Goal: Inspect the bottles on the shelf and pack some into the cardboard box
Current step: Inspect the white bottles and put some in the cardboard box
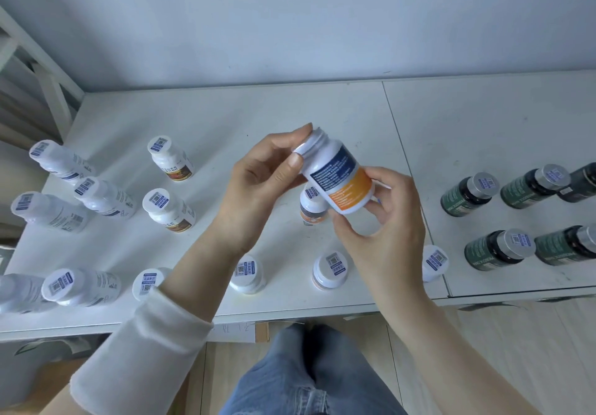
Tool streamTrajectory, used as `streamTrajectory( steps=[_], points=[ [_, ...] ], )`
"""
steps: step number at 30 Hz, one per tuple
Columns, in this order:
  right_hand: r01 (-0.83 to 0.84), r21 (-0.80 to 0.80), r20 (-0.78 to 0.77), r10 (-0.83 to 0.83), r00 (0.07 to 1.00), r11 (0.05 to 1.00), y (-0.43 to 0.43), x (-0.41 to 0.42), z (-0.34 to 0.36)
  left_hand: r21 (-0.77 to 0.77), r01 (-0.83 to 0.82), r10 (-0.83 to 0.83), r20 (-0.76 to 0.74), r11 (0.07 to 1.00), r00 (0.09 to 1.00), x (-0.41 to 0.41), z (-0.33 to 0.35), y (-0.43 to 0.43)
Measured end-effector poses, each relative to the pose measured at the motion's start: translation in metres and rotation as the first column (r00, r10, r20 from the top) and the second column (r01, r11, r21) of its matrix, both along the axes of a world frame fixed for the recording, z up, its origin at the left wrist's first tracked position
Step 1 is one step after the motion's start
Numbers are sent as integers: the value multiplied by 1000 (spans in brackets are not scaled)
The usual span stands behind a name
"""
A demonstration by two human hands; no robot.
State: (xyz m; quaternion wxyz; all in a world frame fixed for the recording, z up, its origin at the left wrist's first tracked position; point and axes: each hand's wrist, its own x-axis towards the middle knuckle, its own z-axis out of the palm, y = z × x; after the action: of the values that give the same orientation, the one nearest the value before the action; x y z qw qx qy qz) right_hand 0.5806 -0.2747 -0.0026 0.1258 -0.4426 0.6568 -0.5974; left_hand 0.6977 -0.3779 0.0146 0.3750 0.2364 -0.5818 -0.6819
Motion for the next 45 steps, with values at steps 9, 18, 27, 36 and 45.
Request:
streamTrajectory(
  steps=[9,18,27,36,45],
  points=[
    [-522,-105,994,110,-22,846,-4,-7,24,-118,4,24,238,993,971,8,14,-25],
    [-541,-302,882,13,-472,785,-7,-1,28,61,95,-103,130,994,986,31,11,-25],
    [-685,138,869,244,430,716,4,55,16,-52,-344,345,277,937,897,88,7,28],
    [-933,-113,993,72,-94,341,62,121,-8,135,-604,575,203,785,793,181,-11,152],
    [-766,543,-186,938,291,345,123,210,-54,-459,-763,867,425,455,262,281,-42,303]
  ],
)
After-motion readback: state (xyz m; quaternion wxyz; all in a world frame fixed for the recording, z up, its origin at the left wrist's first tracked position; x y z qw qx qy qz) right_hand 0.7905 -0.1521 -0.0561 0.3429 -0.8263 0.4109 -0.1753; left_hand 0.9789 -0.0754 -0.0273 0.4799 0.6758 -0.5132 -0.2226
